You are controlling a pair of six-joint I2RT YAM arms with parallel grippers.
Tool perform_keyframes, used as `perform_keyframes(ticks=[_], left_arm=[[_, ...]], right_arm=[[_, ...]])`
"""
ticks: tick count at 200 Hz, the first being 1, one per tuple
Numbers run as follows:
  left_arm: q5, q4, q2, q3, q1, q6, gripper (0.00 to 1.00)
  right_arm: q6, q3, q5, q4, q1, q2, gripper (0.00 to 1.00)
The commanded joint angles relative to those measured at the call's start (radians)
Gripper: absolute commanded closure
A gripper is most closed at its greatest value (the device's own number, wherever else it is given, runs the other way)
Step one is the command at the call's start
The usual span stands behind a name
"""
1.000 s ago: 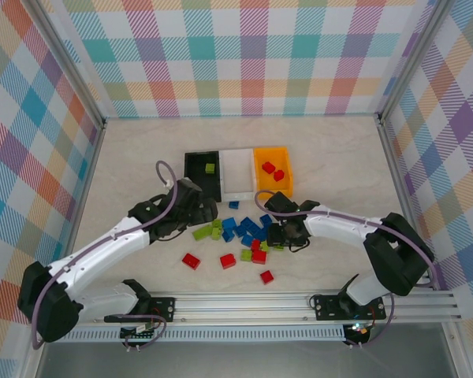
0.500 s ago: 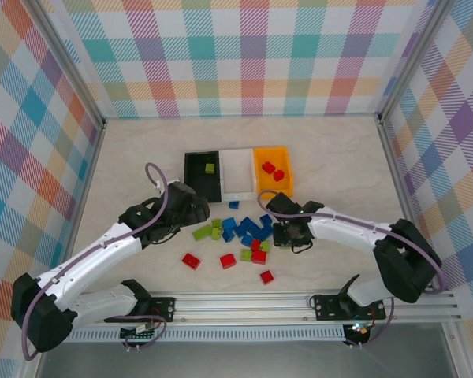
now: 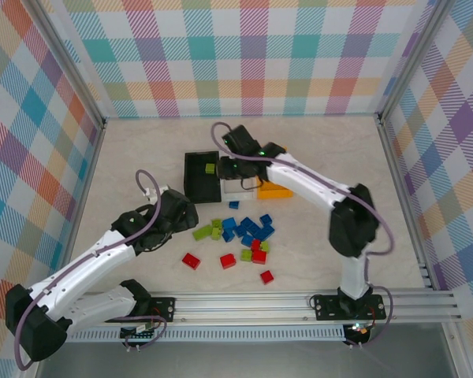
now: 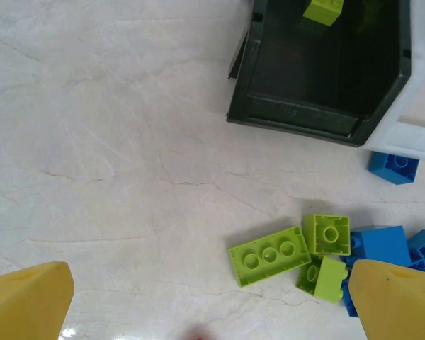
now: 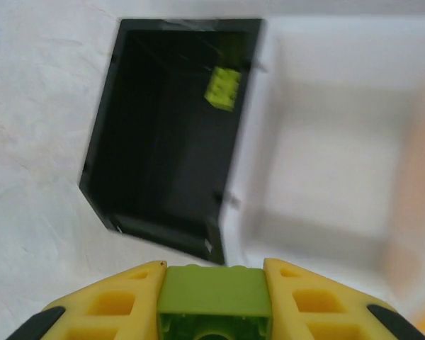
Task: Sort the legos into containers by color
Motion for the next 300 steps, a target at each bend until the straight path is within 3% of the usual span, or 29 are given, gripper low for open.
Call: perform_keyframes(ticks=[1,33,55,74,96,126,171,208,244,300], left_arm=[[-0.023,-0.058,-0.044,-0.027,0.007,-0.026,0.0],[-0.009,-0.064,-0.071,-0.049,0.008,-0.019,0.0],[0.007,-0.063,-0.064,-0.051,0.01,-0.004,0.0],[0.051,-0.034,-0.064,-0.058,0.01,0.028,0.0],[0.127,0.012,-0.055,-0.059,0.01,0.065,0.0],[0.206,0.072,0.012,-0.054,-0.003,0.095,0.01],[0.245,0.14,0.267,0.025,-0.105,0.12,0.18],[0.213,0.151,0.481,0.1,-0.194,0.143,0.34],[0.142,0.131,0.593,0.146,-0.214,0.151,0.45],[0.114,0.14,0.709,0.182,-0.21,0.165,0.54]], right_arm=[[-0.058,0.188,-0.073,-0.057,0.007,0.165,0.75],[-0.069,0.435,-0.074,-0.115,0.007,0.371,0.71],[-0.08,0.557,-0.099,-0.145,0.007,0.457,0.59],[-0.077,0.595,-0.114,-0.142,0.006,0.463,0.42],[-0.078,0.573,-0.115,-0.133,0.007,0.404,0.36],[-0.051,0.282,-0.084,-0.006,0.005,0.179,0.36],[0.011,-0.221,-0.048,0.131,-0.004,-0.16,0.39],[0.047,-0.515,-0.021,0.176,-0.032,-0.376,0.39],[0.068,-0.651,-0.007,0.199,-0.066,-0.497,0.39],[0.069,-0.681,-0.009,0.207,-0.085,-0.537,0.38]])
